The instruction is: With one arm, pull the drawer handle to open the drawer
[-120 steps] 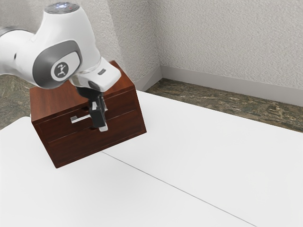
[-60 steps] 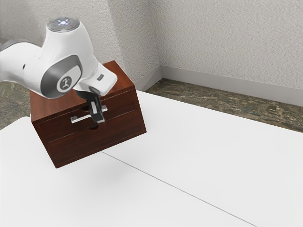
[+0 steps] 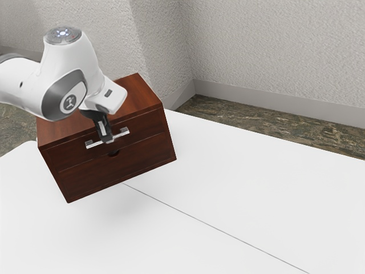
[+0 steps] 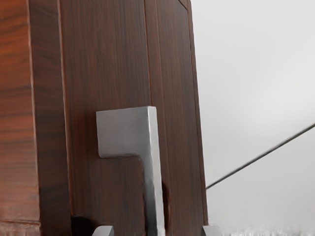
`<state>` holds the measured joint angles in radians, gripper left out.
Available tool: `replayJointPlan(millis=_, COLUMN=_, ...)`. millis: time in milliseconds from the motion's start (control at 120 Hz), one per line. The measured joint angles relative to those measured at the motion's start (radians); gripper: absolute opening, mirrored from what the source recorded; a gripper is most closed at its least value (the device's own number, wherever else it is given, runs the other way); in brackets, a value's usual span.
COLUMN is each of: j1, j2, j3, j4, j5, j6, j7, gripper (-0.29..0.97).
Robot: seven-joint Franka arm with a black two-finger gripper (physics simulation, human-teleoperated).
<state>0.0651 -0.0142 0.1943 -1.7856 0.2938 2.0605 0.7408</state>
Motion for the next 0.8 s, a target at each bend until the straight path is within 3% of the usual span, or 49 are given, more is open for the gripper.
replayJointPlan(millis=150, j1=0.006, j2=0.011, j3=0.000, j4=-0.017, j5=0.000, j6=0.007, j7=0.001, gripper=0.15)
replayJointPlan(millis=467, j1=-0.011, j2=0.002, j3=0.007, j4=-0.053, j5=0.002, j6=0.021, j7=-0.001, gripper=-0.05)
replayJointPlan(millis=800, j1=-0.073, j2=-0.137, j3=0.003, j4=-0.197, j5=0.017, j6=0.041, j7=-0.017, gripper=-0.10)
